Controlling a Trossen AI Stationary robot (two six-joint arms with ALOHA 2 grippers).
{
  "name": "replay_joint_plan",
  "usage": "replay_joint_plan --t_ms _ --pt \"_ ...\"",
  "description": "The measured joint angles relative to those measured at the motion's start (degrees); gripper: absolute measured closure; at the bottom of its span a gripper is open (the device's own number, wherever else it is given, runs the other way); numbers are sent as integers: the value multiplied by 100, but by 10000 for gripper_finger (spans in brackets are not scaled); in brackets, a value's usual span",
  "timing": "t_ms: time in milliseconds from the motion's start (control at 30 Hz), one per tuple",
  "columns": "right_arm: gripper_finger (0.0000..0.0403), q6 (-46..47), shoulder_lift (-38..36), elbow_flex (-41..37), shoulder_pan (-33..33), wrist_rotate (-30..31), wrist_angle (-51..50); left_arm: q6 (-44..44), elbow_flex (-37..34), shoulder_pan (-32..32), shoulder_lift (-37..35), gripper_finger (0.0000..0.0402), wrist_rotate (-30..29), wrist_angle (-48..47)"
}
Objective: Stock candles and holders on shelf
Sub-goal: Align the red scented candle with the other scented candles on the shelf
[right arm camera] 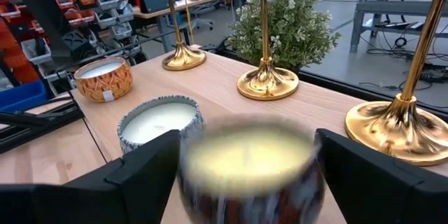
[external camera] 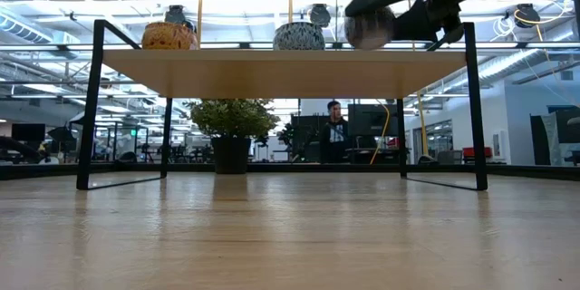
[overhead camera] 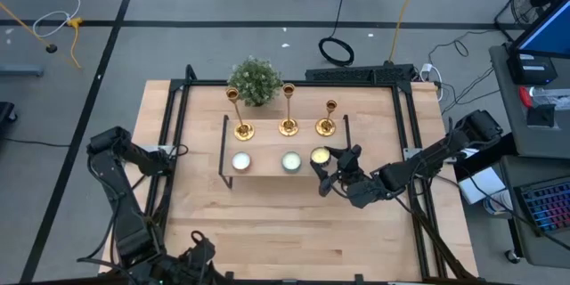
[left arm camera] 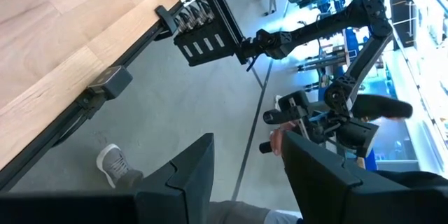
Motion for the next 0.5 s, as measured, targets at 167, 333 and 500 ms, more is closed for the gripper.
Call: replay_joint_plan --t_ms 167,333,500 --pt "59 10 -45 0 -2 -34 72 0 0 -16 0 229 0 0" --pt "49 -43 -50 -4 -2 -37 114 0 0 -16 0 229 -4 2" --pt "50 -111 -54 -7 -2 -24 290 23 0 -33 0 229 -101 2"
